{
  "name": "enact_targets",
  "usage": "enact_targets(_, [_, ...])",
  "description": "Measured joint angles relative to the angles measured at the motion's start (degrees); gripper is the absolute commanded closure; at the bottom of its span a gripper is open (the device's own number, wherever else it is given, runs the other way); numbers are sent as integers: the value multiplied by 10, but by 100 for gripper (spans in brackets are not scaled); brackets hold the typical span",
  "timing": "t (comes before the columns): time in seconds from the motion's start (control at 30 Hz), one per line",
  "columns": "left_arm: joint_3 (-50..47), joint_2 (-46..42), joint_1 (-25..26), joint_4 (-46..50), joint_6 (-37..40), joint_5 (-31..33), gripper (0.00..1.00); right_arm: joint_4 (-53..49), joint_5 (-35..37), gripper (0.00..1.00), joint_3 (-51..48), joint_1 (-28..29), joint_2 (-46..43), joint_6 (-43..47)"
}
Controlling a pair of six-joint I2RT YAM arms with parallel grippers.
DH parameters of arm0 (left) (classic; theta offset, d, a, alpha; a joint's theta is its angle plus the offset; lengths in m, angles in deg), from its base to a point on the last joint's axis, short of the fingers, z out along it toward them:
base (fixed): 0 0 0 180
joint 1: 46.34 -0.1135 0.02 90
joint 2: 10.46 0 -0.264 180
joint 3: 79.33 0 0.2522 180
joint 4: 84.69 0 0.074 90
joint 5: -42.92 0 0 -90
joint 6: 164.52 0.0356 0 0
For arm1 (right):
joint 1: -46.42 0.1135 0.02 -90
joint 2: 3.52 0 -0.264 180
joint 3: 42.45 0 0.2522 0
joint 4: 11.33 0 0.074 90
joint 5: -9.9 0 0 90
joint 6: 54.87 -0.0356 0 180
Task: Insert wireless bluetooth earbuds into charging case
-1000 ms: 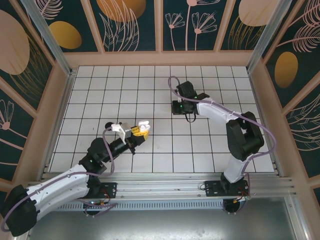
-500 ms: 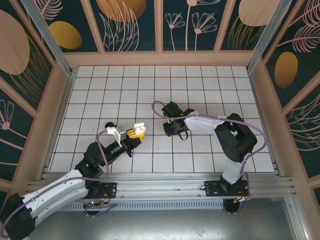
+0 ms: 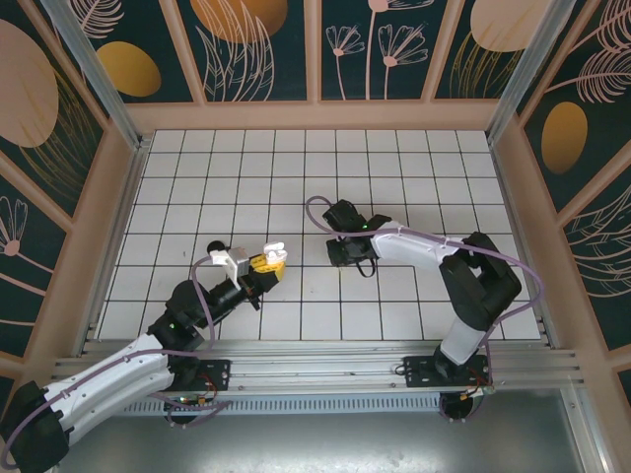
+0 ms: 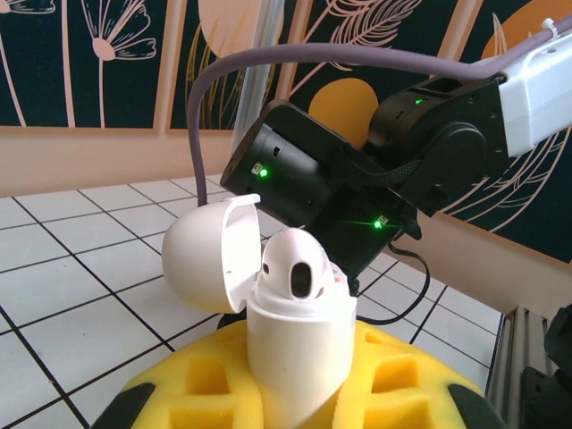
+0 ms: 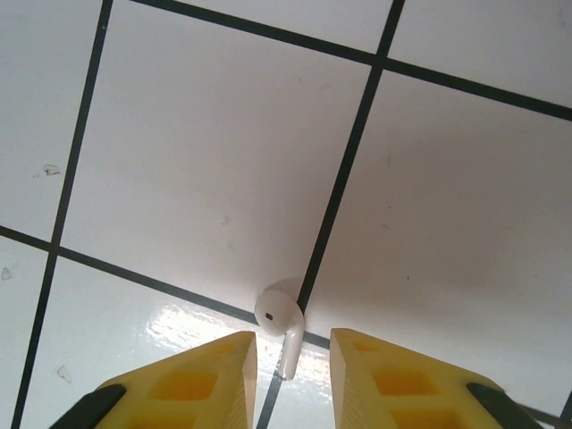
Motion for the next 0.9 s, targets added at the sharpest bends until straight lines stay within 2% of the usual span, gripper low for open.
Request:
enact_targets(0.2, [0,-1,0,0,-4,0,100,-50,9,65,29,6,14,-32])
enact_targets(0.6, [-7,-24,0,14,-6,2,100,-139,66,65,144,45,135,-46])
enact_targets(0.9, [-10,-30,0,23,-6,2,100,-171,84,65,179,56,174,-58])
